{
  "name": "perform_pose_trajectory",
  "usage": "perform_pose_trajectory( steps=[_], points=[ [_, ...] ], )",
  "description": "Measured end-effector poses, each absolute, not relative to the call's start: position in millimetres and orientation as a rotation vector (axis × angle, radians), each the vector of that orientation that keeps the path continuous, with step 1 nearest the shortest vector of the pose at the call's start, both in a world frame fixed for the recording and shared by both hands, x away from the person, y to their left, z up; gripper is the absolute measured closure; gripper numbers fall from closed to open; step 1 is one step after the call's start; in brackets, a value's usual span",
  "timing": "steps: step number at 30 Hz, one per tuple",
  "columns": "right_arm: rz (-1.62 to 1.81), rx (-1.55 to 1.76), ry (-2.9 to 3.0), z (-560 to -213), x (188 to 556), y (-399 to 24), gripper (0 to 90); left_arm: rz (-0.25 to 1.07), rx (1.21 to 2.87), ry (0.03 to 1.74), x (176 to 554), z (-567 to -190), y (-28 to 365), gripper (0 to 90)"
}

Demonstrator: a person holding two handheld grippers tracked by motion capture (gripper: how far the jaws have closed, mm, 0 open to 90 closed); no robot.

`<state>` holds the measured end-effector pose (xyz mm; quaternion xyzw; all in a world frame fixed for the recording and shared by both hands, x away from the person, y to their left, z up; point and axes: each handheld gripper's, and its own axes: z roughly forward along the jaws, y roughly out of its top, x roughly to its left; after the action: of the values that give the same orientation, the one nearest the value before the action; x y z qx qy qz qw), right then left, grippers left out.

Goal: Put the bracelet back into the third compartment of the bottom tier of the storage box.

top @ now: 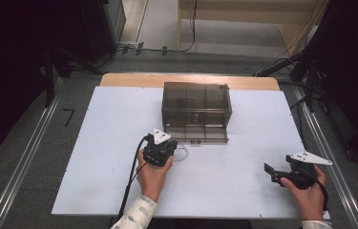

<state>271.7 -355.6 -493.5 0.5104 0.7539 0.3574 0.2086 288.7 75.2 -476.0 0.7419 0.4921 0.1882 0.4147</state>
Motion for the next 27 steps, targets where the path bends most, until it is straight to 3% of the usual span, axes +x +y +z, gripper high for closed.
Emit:
perform_pose_trajectory(
  steps=[13,27],
  points=[
    [1.014,1.429,2.099,-494.3,272.2,-353.2,3.9,0.5,1.854,1.196,286.6,-448.9,77.7,88.7],
    [1.022,1.406,2.136,-493.6,279.2,-345.0,4.8,0.473,1.852,1.181,294.0,-448.4,69.8,88.6]
  ],
)
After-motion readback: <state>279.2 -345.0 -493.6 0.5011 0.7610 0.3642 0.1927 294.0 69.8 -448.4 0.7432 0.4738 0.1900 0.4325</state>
